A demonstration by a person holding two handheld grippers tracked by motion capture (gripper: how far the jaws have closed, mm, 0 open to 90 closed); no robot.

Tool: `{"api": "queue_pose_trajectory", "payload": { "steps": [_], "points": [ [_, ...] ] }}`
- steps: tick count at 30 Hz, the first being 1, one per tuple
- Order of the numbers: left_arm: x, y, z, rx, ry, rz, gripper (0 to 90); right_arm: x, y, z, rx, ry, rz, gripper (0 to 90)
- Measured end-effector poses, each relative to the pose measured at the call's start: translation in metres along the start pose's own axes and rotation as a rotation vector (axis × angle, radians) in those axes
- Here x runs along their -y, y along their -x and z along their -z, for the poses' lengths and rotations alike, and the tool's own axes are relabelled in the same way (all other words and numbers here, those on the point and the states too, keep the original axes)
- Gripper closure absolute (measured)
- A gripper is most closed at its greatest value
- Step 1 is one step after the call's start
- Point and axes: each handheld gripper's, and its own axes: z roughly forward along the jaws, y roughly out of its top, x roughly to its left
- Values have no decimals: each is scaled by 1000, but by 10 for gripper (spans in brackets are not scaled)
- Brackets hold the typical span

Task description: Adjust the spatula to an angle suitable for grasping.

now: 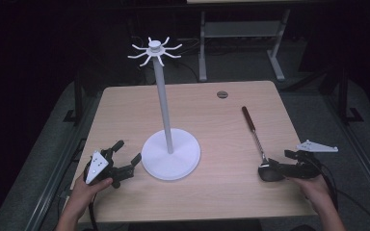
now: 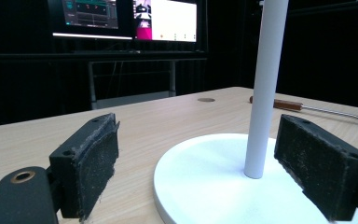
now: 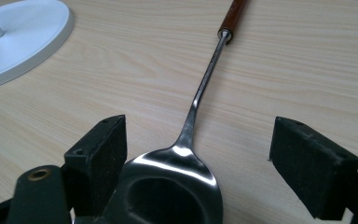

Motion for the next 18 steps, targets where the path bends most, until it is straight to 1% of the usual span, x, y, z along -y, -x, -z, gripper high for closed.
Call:
{"api": "queue_pose_trajectory", "payload": {
  "steps": [4, 8, 11, 13, 15, 16, 18],
  "points": [
    [0, 0, 0, 3, -4, -8, 130, 0, 1, 1, 5, 4, -3, 184],
    [0, 0, 0, 5, -1, -6, 129, 0, 1, 1, 5, 11, 2, 184],
    [0, 0, 0, 3, 2, 2, 130, -1, 2, 0, 3, 16, -4, 185],
    [0, 0, 0, -3, 2, -5, 129, -5, 4, -3, 1, 27, 4, 203],
    [0, 2, 0, -3, 0, -12, 129, -5, 4, -3, 3, 22, -1, 215],
    [0, 2, 0, -2, -1, -17, 129, -8, 5, -5, 10, 14, 9, 248],
    [0, 1, 0, -3, 3, -8, 129, -8, 5, -5, 17, 13, 7, 264]
  ]
}}
